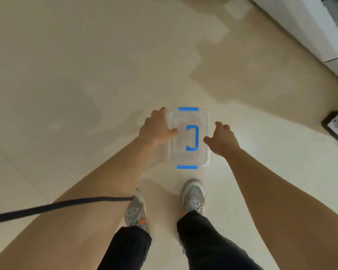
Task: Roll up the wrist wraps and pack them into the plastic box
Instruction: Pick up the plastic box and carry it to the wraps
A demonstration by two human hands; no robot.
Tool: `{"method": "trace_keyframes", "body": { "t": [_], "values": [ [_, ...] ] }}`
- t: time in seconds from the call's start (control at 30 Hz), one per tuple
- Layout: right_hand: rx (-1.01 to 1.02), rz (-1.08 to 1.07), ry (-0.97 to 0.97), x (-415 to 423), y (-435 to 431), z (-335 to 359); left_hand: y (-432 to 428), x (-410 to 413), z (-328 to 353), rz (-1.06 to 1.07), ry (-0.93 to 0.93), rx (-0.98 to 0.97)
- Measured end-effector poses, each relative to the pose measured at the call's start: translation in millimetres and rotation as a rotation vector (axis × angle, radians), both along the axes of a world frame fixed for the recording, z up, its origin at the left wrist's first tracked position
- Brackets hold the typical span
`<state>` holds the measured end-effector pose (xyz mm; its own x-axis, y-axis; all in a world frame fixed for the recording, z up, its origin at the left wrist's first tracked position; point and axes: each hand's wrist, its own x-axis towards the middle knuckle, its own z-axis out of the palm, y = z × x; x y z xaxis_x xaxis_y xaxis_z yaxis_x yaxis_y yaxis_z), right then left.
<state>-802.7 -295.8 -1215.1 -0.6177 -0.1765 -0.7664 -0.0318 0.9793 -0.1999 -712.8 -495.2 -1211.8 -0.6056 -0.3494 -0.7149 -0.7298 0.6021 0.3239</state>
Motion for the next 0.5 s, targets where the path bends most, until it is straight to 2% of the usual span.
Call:
{"method": "trace_keyframes", "body": {
  "t": [0.13,0.2,0.27,0.37,0.5],
  "values": [
    [-0.011,-0.198,-0.008,10.5,5.5,-75.3,4.9,-11.4,-84.4,0.228,-0.086,0.125],
    [-0.05,-0.308,-0.074,14.3,7.8,-89.0,6.4,-12.9,-105.8,0.26,-0.153,0.182],
    [-0.081,-0.379,-0.091,15.7,8.8,-87.5,3.8,-13.9,-106.3,0.273,-0.117,0.189],
    [-0.134,-0.464,-0.054,10.0,4.1,-52.3,-10.2,-22.4,-66.3,0.294,-0.038,0.184],
    [-0.222,-0.496,-0.039,-3.3,-14.4,51.1,-36.8,-39.8,42.4,0.282,0.02,0.167]
  ]
}}
